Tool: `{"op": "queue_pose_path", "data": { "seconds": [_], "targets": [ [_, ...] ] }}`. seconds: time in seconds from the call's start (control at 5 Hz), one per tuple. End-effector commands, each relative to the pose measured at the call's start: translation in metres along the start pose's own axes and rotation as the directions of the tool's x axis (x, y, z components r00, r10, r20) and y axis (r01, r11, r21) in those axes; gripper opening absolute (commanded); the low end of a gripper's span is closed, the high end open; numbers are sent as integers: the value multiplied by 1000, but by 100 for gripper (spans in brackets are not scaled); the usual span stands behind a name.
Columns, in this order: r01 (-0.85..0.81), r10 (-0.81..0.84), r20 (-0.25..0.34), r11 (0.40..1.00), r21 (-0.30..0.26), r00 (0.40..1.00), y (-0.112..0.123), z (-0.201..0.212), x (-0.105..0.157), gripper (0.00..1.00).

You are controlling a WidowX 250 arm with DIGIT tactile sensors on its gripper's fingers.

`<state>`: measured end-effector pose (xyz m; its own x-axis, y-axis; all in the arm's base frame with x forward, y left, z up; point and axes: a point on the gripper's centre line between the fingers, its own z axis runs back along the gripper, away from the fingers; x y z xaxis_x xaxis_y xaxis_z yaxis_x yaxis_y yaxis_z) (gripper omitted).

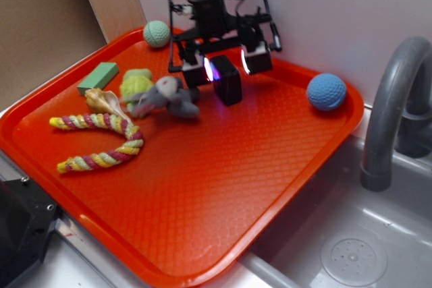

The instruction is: Grab the black box.

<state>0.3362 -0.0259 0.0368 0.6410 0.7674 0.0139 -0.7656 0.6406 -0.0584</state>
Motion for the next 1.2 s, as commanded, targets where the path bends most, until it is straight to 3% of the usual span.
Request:
{"op": "queue_pose_path", "data": {
  "seconds": [0.0, 0.2, 0.4, 0.6, 0.8, 1.0],
  "targets": [
    [39, -39, 31, 999, 15, 999, 3, 24, -4, 0],
    [224, -227, 93, 974, 38, 970, 13, 72, -2, 0],
    [459, -448, 185, 888, -22, 875, 35, 123, -18, 0],
    [669, -676, 126, 737, 95, 726, 44, 177, -34, 0],
    [834, -837, 52, 548, 69, 545, 47, 210, -44, 0],
    [855, -856, 20, 518, 24, 517, 49, 208, -50, 0]
  ]
}}
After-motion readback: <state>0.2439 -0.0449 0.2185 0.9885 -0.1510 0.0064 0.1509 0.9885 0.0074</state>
